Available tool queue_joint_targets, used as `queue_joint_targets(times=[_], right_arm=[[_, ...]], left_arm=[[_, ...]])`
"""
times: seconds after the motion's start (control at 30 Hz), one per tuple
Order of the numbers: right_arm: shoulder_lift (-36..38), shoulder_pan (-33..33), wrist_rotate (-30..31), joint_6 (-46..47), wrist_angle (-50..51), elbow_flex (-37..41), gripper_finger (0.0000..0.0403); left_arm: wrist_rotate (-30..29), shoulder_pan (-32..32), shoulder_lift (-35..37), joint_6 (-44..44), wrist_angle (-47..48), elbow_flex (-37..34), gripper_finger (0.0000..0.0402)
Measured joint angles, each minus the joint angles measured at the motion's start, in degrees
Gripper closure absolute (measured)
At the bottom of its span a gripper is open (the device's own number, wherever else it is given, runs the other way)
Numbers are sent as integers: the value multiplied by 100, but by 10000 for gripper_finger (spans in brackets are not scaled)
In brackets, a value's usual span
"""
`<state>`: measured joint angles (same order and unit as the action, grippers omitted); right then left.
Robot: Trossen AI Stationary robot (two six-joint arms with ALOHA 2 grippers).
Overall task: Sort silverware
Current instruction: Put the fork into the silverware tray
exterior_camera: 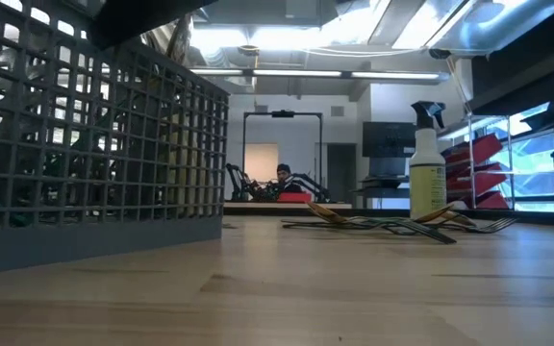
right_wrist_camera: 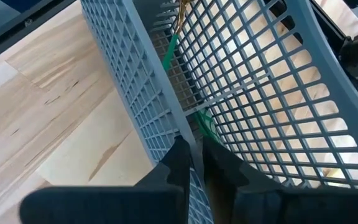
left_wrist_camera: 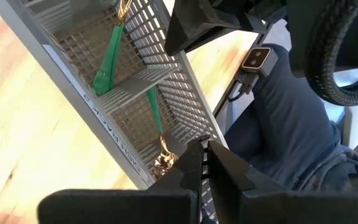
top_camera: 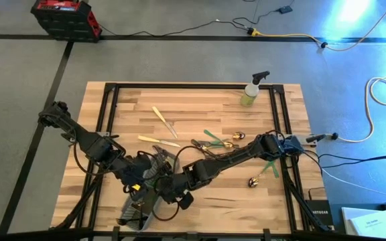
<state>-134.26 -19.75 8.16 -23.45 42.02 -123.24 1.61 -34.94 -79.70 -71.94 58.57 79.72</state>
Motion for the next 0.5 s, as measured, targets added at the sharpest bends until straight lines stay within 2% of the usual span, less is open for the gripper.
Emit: queue_joint_targets(times=[0.3, 0.5], right_arm=[[-7, 104, 397, 219, 40, 9, 392], [-7, 147, 660, 296, 81, 13, 392]], left_arm=[[-171, -47, 192, -132, 205, 7, 398], [-633, -166, 499, -104, 307, -2, 397]])
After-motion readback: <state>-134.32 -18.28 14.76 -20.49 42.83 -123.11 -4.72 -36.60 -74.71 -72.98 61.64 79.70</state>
